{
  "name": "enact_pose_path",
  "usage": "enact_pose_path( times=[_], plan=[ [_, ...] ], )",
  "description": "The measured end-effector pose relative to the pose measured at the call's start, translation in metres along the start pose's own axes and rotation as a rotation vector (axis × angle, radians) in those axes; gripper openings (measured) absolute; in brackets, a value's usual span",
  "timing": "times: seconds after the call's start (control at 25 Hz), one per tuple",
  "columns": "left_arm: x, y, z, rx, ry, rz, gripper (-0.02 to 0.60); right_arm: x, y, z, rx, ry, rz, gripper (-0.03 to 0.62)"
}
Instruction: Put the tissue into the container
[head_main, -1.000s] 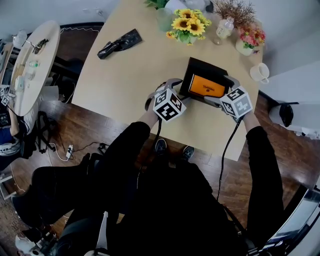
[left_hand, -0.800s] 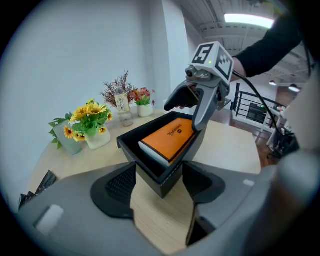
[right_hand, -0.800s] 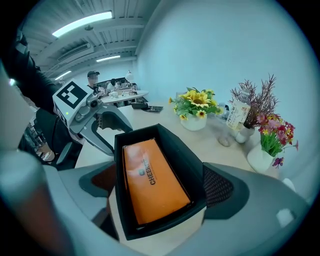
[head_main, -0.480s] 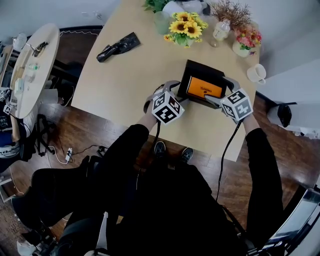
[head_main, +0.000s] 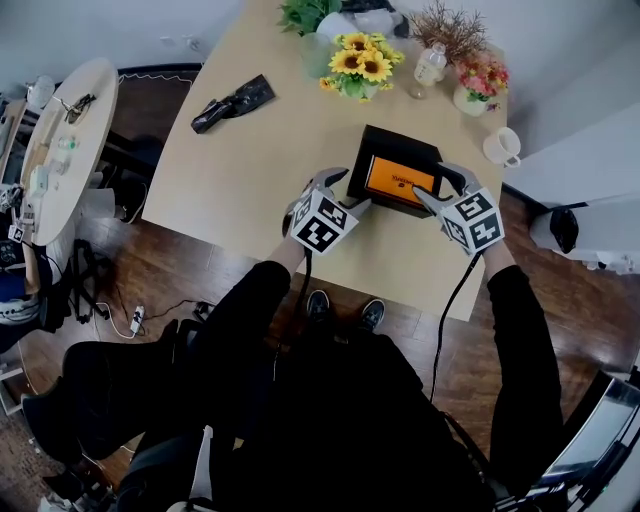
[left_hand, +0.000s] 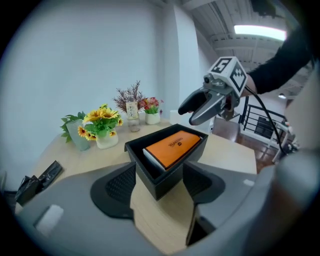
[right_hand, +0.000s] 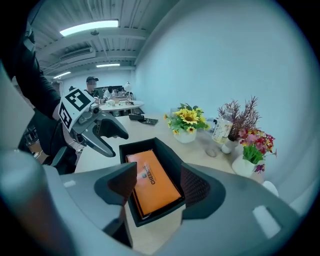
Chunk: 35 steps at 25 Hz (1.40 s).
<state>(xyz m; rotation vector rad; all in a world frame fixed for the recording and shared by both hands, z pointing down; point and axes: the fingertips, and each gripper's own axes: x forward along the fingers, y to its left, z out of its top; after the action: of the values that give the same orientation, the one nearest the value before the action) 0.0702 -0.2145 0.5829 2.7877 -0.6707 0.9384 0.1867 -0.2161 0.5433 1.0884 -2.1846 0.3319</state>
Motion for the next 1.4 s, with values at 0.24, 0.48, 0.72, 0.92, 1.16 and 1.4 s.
enact_pose_path(
  times=[0.24,0.48,0.72,0.92,1.16,1.4],
  plan=[
    [-0.022,-0.001,0.014,-0.073,-0.057,0.037,0.279,-0.025,-0.001,0.003,0.065,-0.087,-0.057,0.219],
    [-0.048,-0.005,0.027,-0.101,-0.111,0.075,0.279,-0.058,0.0,0.016,0.115,-0.194,-0.112,0.167],
    [-0.091,-0.009,0.05,-0.187,-0.222,0.121,0.279,-0.1,0.013,0.031,0.147,-0.305,-0.157,0.139],
    [-0.138,-0.032,0.084,-0.216,-0.347,0.103,0.278,-0.144,0.037,0.051,0.169,-0.425,-0.201,0.137],
    [-0.193,-0.076,0.113,-0.157,-0.438,0.082,0.278,-0.203,0.074,0.071,0.171,-0.555,-0.246,0.137],
    [-0.236,-0.1,0.123,-0.081,-0.485,0.175,0.278,-0.243,0.099,0.069,0.208,-0.634,-0.344,0.137]
  ],
)
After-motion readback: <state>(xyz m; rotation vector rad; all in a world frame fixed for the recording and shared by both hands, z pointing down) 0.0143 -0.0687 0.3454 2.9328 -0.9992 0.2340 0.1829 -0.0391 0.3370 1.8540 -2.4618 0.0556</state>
